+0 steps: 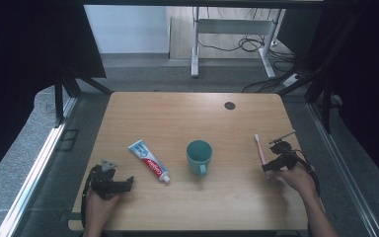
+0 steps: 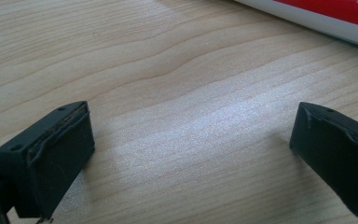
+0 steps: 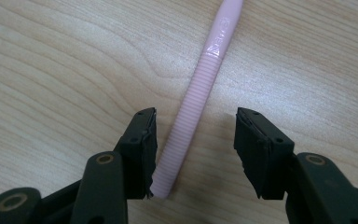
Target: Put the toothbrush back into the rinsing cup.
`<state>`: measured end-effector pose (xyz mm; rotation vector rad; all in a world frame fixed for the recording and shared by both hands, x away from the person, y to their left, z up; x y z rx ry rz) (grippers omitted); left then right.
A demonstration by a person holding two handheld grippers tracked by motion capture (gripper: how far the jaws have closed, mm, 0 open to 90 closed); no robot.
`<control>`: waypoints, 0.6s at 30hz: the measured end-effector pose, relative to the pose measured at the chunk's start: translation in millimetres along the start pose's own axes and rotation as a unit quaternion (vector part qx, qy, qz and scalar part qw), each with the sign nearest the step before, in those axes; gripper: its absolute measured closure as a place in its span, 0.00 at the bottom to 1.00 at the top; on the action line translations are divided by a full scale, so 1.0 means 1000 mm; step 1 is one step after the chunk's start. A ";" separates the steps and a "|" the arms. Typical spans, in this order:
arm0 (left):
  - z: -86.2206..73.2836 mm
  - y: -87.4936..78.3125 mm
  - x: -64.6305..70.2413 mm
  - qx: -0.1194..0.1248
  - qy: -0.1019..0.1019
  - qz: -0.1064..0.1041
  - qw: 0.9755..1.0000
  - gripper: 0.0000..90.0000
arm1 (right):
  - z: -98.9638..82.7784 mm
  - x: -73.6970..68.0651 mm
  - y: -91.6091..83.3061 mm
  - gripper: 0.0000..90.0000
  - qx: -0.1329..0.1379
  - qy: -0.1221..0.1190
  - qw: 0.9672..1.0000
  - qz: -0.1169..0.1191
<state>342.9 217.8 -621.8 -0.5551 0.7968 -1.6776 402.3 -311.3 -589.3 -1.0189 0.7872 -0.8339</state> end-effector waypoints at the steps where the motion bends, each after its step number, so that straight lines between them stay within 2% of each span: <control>1: 0.000 0.000 0.000 0.000 0.000 0.000 1.000 0.00 | 0.001 0.000 0.001 0.54 -0.005 0.000 1.000 -0.002; 13: 0.000 0.000 0.000 0.000 0.000 0.000 1.000 0.00 | 0.016 0.002 0.004 0.58 -0.042 0.011 0.999 -0.010; 18: 0.000 0.000 0.000 0.000 0.000 0.000 1.000 0.00 | 0.023 0.002 0.008 0.59 -0.064 0.024 0.998 -0.007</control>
Point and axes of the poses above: each handheld gripper's, and its own axes: y roughly forward along the jaws, z roughly out of its top, x roughly to its right, the point moved 10 cm from there along y, roughly forward along the jaws, and after that the axes turned 6 degrees about z, right-handed, at the moved point
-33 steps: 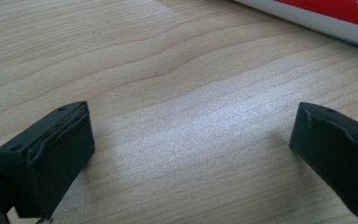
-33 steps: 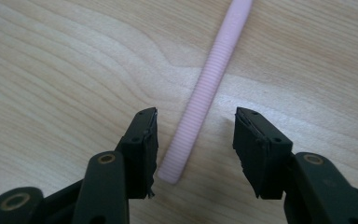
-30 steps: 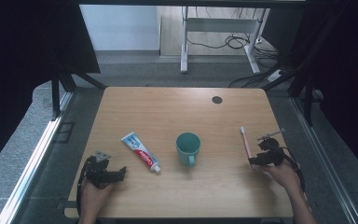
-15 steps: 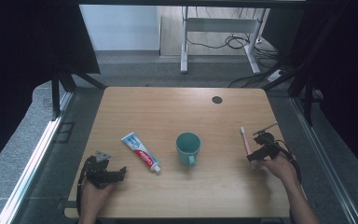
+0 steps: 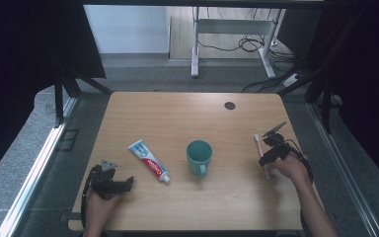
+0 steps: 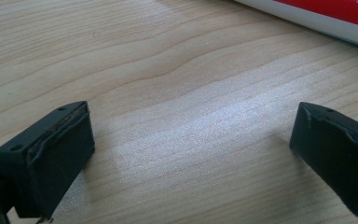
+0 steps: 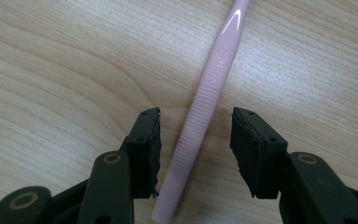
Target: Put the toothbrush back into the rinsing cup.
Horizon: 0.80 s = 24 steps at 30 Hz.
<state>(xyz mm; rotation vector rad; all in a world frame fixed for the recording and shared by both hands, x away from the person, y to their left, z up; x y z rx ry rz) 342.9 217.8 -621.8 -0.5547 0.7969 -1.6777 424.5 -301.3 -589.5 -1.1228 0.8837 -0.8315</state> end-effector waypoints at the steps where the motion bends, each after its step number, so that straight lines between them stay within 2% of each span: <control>1: 0.000 0.000 0.000 0.000 0.000 0.000 1.000 0.00 | 0.000 0.000 0.000 0.59 0.000 0.000 1.000 0.000; 5: 0.000 0.000 0.000 0.000 0.000 0.000 1.000 0.00 | 0.006 0.001 0.003 0.61 -0.014 0.005 1.000 -0.002; 14: 0.000 0.000 0.000 0.000 0.000 0.000 1.000 0.00 | 0.018 0.005 0.005 0.69 -0.017 0.019 1.000 -0.014; 19: 0.000 0.000 0.000 0.000 0.000 0.000 1.000 0.00 | 0.022 0.006 0.008 0.73 -0.018 0.034 0.999 -0.002; 24: 0.000 0.000 0.000 0.000 0.000 0.000 1.000 0.00 | 0.021 0.009 0.011 0.76 -0.030 0.039 0.999 -0.004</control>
Point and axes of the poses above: each handheld gripper's, and its own axes: y roughly forward along the jaws, z roughly out of its top, x roughly to its right, the point moved 10 cm from there along y, roughly forward along the jaws, and after that the axes turned 6 degrees about z, right-handed, at the moved point
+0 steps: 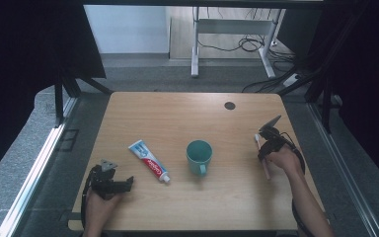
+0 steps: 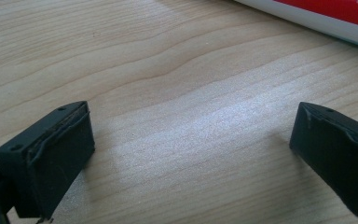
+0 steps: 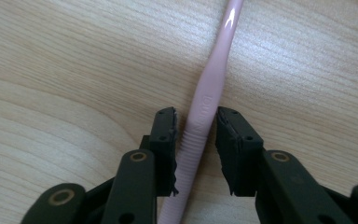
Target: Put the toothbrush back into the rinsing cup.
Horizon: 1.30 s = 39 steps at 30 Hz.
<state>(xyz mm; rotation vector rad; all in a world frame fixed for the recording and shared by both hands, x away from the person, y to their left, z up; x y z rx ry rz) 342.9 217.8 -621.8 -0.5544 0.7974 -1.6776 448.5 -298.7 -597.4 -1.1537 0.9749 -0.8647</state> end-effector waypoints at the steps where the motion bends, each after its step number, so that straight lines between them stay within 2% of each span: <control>1: 0.000 0.000 0.000 0.000 0.000 0.000 1.000 0.00 | 0.000 0.000 0.000 0.77 -0.002 -0.001 1.000 0.000; 10: 0.000 0.000 0.000 0.000 0.000 0.000 1.000 0.00 | 0.000 0.001 0.000 0.87 -0.006 0.001 1.000 -0.002; 20: 0.000 0.000 0.000 0.000 0.000 0.000 1.000 0.00 | 0.000 0.001 -0.004 0.87 0.005 -0.009 1.000 0.000; 39: 0.000 0.000 0.000 -0.001 0.001 0.000 1.000 0.00 | -0.001 -0.012 -0.022 0.87 0.031 -0.039 0.999 0.023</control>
Point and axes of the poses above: each handheld gripper's, and its own axes: y roughly forward along the jaws, z roughly out of its top, x roughly to its right, the point moved 10 cm from there along y, roughly forward along the jaws, and after that the axes turned 6 degrees about z, right-handed, at the moved point
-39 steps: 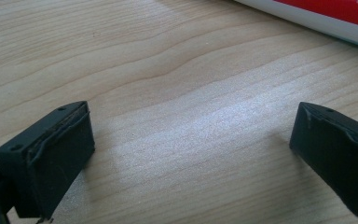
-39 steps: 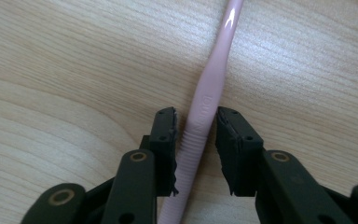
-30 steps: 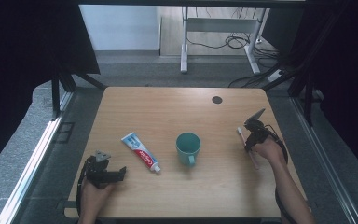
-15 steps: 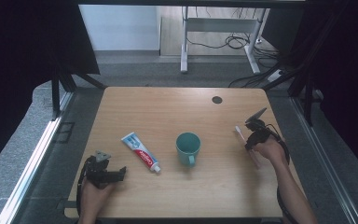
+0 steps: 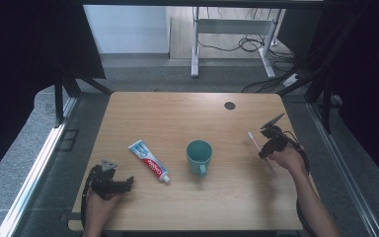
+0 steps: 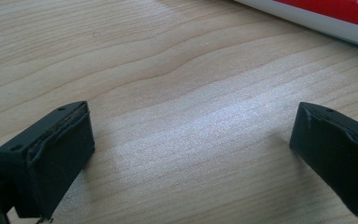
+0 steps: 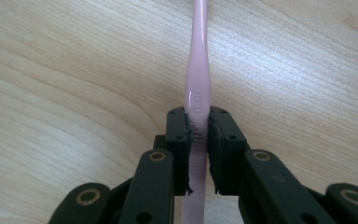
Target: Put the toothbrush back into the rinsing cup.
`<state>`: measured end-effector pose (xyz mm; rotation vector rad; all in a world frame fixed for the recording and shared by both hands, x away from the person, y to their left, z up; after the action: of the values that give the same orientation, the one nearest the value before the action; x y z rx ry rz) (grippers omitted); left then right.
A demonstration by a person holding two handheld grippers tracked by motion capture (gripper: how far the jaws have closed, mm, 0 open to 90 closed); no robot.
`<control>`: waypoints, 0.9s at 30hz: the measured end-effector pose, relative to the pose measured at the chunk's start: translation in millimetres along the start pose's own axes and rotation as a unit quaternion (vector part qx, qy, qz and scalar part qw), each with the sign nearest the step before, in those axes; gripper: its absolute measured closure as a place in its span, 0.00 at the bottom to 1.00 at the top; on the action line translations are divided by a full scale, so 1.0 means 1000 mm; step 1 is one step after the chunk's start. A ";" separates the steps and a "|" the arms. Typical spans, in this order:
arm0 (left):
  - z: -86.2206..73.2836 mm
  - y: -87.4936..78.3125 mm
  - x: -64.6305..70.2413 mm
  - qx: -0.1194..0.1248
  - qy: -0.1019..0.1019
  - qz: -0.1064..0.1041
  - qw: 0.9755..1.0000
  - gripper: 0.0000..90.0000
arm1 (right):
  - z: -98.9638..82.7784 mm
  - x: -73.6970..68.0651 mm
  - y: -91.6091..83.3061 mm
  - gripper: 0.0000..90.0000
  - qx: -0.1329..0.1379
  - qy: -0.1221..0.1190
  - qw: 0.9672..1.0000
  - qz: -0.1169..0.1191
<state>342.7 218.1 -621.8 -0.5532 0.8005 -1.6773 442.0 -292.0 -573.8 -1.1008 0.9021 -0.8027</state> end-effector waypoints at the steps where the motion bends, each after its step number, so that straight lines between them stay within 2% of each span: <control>1: 0.000 0.000 0.000 0.001 -0.001 0.000 1.000 0.00 | -0.001 -0.001 -0.003 0.87 0.004 -0.003 1.000 0.001; 20: 0.000 0.000 0.000 0.001 -0.001 0.000 1.000 0.00 | -0.006 -0.012 -0.024 0.87 0.033 -0.032 0.999 0.009; 27: 0.000 0.000 0.000 0.001 -0.001 0.000 1.000 0.00 | -0.008 -0.018 -0.031 0.87 0.052 -0.046 0.998 0.012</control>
<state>342.9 217.8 -621.8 -0.5543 0.7974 -1.6774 424.3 -286.9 -541.9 -1.0255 0.7875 -0.7647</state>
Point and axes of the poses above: each handheld gripper's, and its own axes: y roughly forward along the jaws, z roughly out of its top, x roughly to its right, the point moved 10 cm from there along y, roughly forward along the jaws, and after that the axes turned 6 degrees about z, right-handed, at the moved point
